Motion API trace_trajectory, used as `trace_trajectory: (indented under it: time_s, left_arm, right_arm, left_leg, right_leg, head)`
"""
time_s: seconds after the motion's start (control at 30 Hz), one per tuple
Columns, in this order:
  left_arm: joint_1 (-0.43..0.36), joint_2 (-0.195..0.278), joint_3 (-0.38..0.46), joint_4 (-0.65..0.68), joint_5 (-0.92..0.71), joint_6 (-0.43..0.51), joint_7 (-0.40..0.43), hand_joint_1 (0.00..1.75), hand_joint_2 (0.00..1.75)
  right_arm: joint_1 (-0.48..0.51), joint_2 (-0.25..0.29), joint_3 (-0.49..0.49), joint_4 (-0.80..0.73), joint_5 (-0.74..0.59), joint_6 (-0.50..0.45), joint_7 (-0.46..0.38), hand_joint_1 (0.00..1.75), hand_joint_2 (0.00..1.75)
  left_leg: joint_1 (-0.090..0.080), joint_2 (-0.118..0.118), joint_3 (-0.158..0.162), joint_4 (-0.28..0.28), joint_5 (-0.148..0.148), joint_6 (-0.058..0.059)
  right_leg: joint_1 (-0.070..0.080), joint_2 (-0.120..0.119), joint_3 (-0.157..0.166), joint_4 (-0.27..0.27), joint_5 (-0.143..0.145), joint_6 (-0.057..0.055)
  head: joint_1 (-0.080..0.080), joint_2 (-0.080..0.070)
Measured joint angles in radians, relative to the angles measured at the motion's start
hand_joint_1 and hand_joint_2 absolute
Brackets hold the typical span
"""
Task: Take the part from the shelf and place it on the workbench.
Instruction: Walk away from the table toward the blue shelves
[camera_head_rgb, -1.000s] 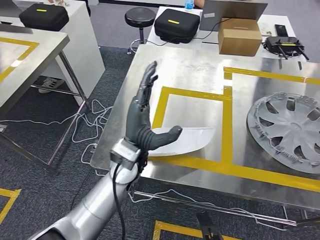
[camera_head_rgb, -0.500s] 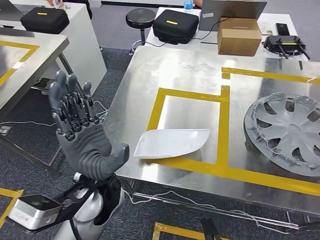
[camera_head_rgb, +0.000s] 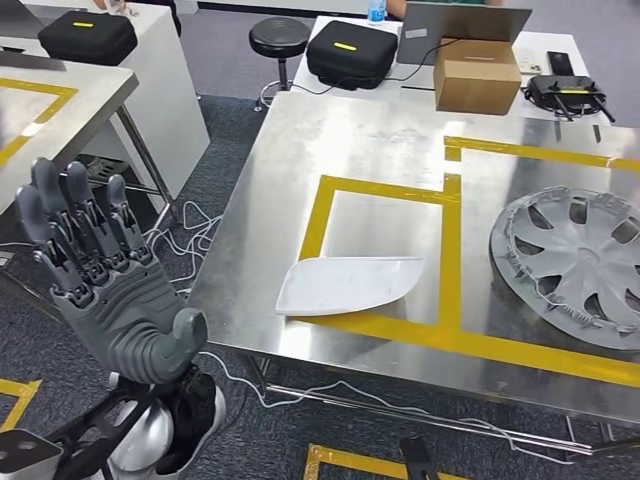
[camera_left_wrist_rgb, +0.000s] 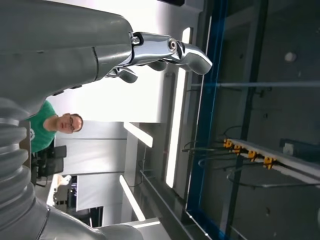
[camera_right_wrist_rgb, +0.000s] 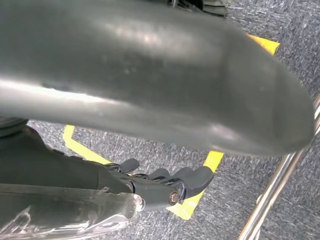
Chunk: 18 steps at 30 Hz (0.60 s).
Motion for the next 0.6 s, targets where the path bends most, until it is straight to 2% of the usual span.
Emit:
trace_trajectory:
  time_s: [0.03,0.07,0.13,0.17,0.2,0.23,0.27,0.33,0.37,0.4,0.5,0.53,0.6]
  left_arm:
    - [0.009,0.001,0.0,-0.008,0.008,0.0,0.0,0.0,1.75]
    - [0.02,0.001,0.001,-0.016,0.016,0.0,0.0,0.0,1.75]
    - [0.048,0.001,0.003,-0.03,0.035,-0.004,0.0,0.0,1.75]
    - [0.067,0.001,0.007,-0.038,0.047,-0.012,0.0,0.0,1.75]
    - [0.089,-0.002,0.014,-0.045,0.059,-0.025,0.0,0.0,1.75]
    - [0.113,-0.006,0.026,-0.053,0.071,-0.043,0.0,0.0,1.75]
    - [0.135,-0.012,0.041,-0.06,0.084,-0.064,0.0,0.0,1.75]
    - [0.171,-0.025,0.071,-0.066,0.105,-0.104,0.0,0.0,1.75]
    - [0.187,-0.032,0.084,-0.066,0.118,-0.129,0.0,0.0,1.75]
    - [0.202,-0.04,0.097,-0.066,0.135,-0.162,0.0,0.0,1.75]
    - [0.231,-0.063,0.137,-0.062,0.194,-0.287,0.0,0.0,1.75]
    - [0.235,-0.069,0.146,-0.06,0.21,-0.323,0.0,0.0,1.75]
    - [0.24,-0.077,0.158,-0.054,0.227,-0.375,0.0,0.0,1.75]
  right_arm:
    - [0.002,0.0,-0.004,0.0,-0.005,-0.003,-0.004,0.0,0.0]
    - [0.004,0.0,-0.009,0.0,-0.01,-0.006,-0.007,0.0,0.0]
    - [0.01,0.0,-0.019,0.002,-0.019,-0.013,-0.015,0.0,0.0]
    - [0.015,0.0,-0.026,0.002,-0.022,-0.019,-0.021,0.0,0.0]
    - [0.02,0.0,-0.033,0.003,-0.024,-0.025,-0.028,0.0,0.0]
    - [0.025,0.0,-0.041,0.003,-0.024,-0.031,-0.035,0.0,0.0]
    - [0.029,0.0,-0.051,0.004,-0.024,-0.036,-0.044,0.0,0.0]
    - [0.034,0.001,-0.067,0.005,-0.025,-0.039,-0.055,0.0,0.0]
    - [0.034,0.002,-0.074,0.006,-0.025,-0.041,-0.058,0.0,0.0]
    - [0.035,0.004,-0.08,0.007,-0.025,-0.042,-0.06,0.0,0.0]
    - [0.04,0.005,-0.097,0.008,-0.024,-0.048,-0.064,0.0,0.0]
    - [0.041,0.005,-0.102,0.008,-0.024,-0.051,-0.064,0.0,0.0]
    - [0.039,0.005,-0.111,0.008,-0.023,-0.055,-0.066,0.0,0.0]
  left_leg:
    - [0.002,0.001,0.001,-0.002,0.002,0.005]
    - [0.004,0.002,0.003,-0.005,0.004,0.009]
    - [0.004,0.003,0.003,-0.004,0.003,0.013]
    - [0.004,0.003,0.003,-0.004,0.002,0.014]
    - [0.004,0.003,0.004,-0.004,0.002,0.014]
    - [0.005,0.003,0.005,-0.004,0.001,0.014]
    - [0.005,0.002,0.007,-0.003,-0.001,0.012]
    - [0.004,0.001,0.011,-0.001,-0.006,0.005]
    - [0.003,0.0,0.012,0.001,-0.008,0.0]
    - [0.001,-0.001,0.012,0.002,-0.008,-0.005]
    - [0.001,-0.001,0.012,0.0,-0.009,-0.018]
    - [0.002,0.0,0.007,0.011,-0.02,-0.023]
    - [0.002,0.002,-0.033,0.098,-0.074,-0.032]
  right_leg:
    - [-0.001,-0.001,-0.007,0.017,-0.013,0.006]
    - [-0.001,-0.002,-0.025,0.056,-0.037,0.011]
    - [-0.002,-0.004,-0.082,0.182,-0.102,0.018]
    - [-0.002,-0.004,-0.111,0.243,-0.126,0.02]
    - [-0.002,-0.004,-0.125,0.274,-0.131,0.021]
    - [-0.003,-0.004,-0.122,0.268,-0.118,0.021]
    - [-0.003,-0.004,-0.097,0.22,-0.087,0.021]
    - [-0.005,-0.004,-0.024,0.079,-0.027,0.02]
    - [-0.005,-0.002,0.002,0.029,-0.013,0.016]
    - [-0.005,0.0,0.014,0.005,-0.01,0.01]
    - [-0.003,0.002,0.014,0.0,-0.009,-0.013]
    - [-0.004,0.002,0.014,-0.001,-0.008,-0.019]
    - [-0.006,0.0,0.014,-0.003,-0.006,-0.029]
  head:
    - [0.002,0.0]
    - [0.004,0.0]
    - [0.009,0.0]
    - [0.01,0.0]
    - [0.011,0.0]
    - [0.012,0.0]
    - [0.012,0.0]
    - [0.014,0.0]
    - [0.014,0.0]
    - [0.013,0.0]
    - [0.009,0.0]
    - [0.007,0.0]
    - [0.001,0.0]
